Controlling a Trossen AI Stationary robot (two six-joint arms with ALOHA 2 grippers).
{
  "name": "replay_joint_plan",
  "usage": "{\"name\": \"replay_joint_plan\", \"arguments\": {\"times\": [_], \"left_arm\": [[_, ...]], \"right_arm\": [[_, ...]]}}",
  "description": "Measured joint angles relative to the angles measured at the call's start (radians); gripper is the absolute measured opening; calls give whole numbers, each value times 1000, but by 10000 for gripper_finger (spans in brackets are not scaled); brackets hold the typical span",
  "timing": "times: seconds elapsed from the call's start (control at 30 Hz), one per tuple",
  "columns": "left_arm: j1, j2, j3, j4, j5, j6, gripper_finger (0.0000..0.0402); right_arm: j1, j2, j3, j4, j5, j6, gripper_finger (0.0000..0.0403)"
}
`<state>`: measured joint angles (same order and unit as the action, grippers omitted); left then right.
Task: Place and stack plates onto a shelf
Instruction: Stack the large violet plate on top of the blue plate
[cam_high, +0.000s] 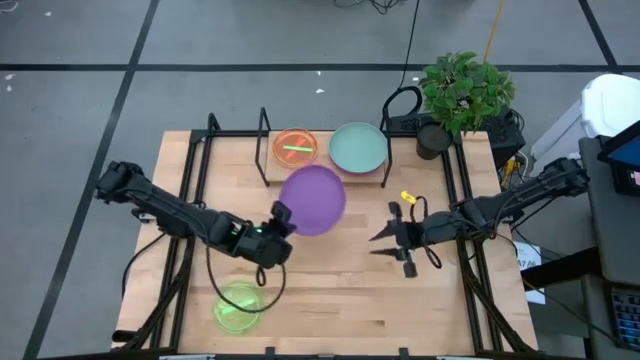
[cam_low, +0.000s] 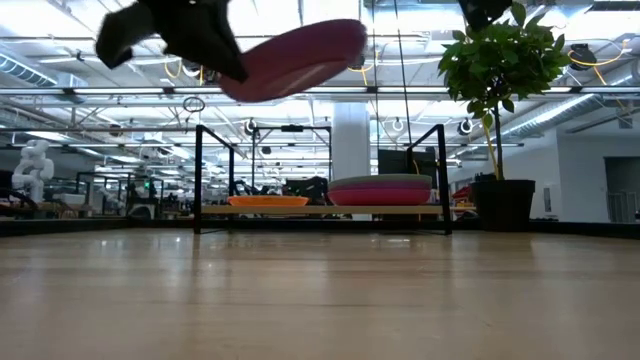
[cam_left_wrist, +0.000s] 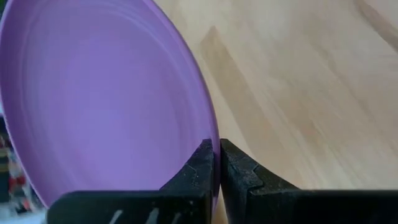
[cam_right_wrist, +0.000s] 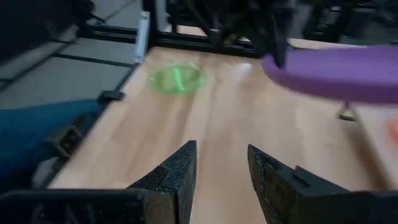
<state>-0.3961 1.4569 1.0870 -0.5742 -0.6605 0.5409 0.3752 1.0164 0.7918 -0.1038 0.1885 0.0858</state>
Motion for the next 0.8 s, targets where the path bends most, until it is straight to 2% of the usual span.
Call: {"name": "replay_joint_plan", "arguments": {"times": [0.17,0.27,0.33,0.5,0.6,0.7,0.8], "left_arm": [[24,70,0,135,76,163,12],[58,110,0,166,120,220,12],[90,134,0,176,163,226,12],[149,188,0,181,274,225,12],[174,210,0,210,331,237,12],[194,223,0,248,365,246,12],[201,226,0,255,387,250,12]], "right_arm": [[0,45,0,43,-34,-13,125],[0,73,0,43,6,-53,125],[0,88,0,39,48,-80,125],[-7,119,0,-24,51,-138,125],[-21,143,0,-113,95,-182,125],[-38,183,0,-190,159,-202,125],[-48,226,-1,-190,156,-213,125]]}}
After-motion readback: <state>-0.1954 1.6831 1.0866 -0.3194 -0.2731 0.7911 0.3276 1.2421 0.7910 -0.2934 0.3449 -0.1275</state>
